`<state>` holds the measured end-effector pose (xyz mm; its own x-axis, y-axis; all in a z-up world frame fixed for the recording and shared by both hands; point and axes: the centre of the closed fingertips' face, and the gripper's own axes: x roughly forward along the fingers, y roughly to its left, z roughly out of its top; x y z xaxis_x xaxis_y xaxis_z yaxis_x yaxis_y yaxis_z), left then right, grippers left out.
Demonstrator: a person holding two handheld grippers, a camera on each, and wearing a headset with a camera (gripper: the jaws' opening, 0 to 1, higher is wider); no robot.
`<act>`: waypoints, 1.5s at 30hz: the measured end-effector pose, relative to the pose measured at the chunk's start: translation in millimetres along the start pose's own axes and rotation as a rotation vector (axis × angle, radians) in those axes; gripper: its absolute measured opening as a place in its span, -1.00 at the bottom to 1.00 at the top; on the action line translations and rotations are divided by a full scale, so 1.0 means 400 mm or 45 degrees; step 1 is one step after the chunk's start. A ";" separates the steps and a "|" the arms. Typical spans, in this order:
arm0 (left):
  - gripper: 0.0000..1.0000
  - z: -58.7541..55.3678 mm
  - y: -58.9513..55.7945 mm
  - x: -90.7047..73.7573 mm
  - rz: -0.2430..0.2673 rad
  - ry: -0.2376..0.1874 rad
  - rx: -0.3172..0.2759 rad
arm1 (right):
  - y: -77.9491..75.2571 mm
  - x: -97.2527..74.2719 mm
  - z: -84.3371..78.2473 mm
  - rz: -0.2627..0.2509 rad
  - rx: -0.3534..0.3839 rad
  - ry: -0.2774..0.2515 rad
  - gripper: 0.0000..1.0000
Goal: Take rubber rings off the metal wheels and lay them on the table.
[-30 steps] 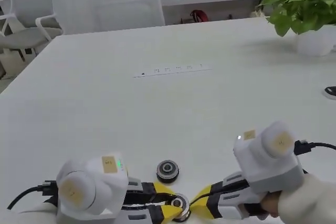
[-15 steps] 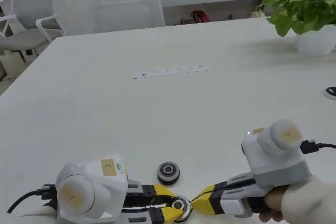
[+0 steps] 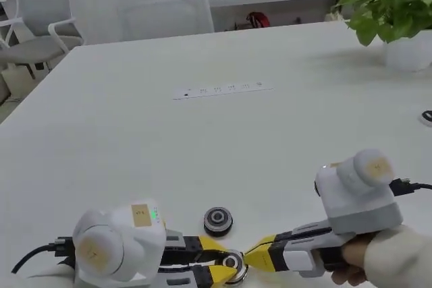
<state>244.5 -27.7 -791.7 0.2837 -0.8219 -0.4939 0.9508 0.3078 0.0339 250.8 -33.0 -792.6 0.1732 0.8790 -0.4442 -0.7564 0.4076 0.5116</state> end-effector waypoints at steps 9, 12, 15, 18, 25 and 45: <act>-0.73 0.000 0.000 0.000 0.001 -0.001 0.002 | 0.007 0.001 0.004 0.014 -0.001 -0.008 -1.00; -0.73 0.000 0.000 0.000 0.001 -0.001 0.002 | 0.009 0.002 0.004 0.018 -0.002 -0.010 -1.00; -0.73 0.000 0.000 0.000 0.001 -0.001 0.001 | 0.012 0.002 0.006 0.023 -0.003 -0.012 -1.00; -0.73 0.000 0.000 0.000 0.001 -0.001 0.001 | 0.014 0.002 0.007 0.028 -0.008 -0.014 -1.00; -0.73 0.000 0.001 0.000 -0.003 0.003 0.003 | 0.021 0.004 0.010 0.046 -0.013 -0.018 -1.00; -0.72 0.001 0.003 0.000 0.010 0.042 0.026 | 0.020 0.007 0.015 0.030 -0.092 -0.005 -1.00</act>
<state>245.5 -27.8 -791.2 0.2872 -0.8032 -0.5218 0.9510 0.3041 0.0553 248.9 -25.8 -785.2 0.1574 0.8890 -0.4301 -0.8036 0.3684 0.4675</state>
